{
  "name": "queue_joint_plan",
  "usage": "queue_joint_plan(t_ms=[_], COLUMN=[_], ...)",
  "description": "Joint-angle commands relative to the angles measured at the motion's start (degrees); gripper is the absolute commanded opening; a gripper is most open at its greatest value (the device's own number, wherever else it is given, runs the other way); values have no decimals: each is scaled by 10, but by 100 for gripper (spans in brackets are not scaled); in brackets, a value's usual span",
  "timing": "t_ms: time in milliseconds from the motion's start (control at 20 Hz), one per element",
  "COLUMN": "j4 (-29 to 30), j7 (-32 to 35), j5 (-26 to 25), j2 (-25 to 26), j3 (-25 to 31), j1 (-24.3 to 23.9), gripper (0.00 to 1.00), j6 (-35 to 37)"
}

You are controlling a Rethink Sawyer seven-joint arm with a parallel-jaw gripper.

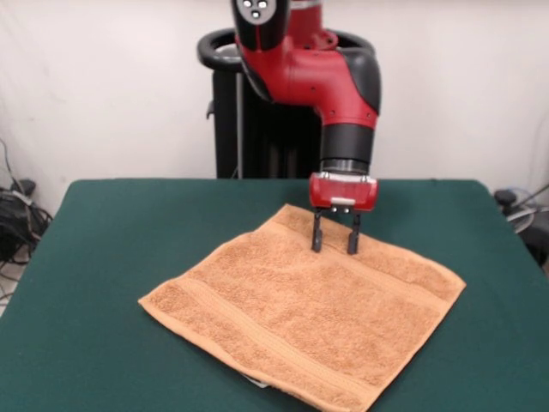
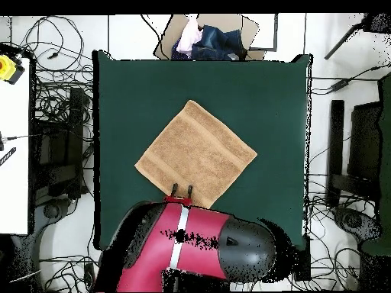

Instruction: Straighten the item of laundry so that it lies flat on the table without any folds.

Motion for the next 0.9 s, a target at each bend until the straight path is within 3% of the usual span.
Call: queue_joint_plan(t_ms=[50,900], j4=[-21,44], j7=[169,175], j5=[67,55], j2=[47,18], j3=[23,35], j1=[-4,-20], gripper=[100,100], j6=[32,86])
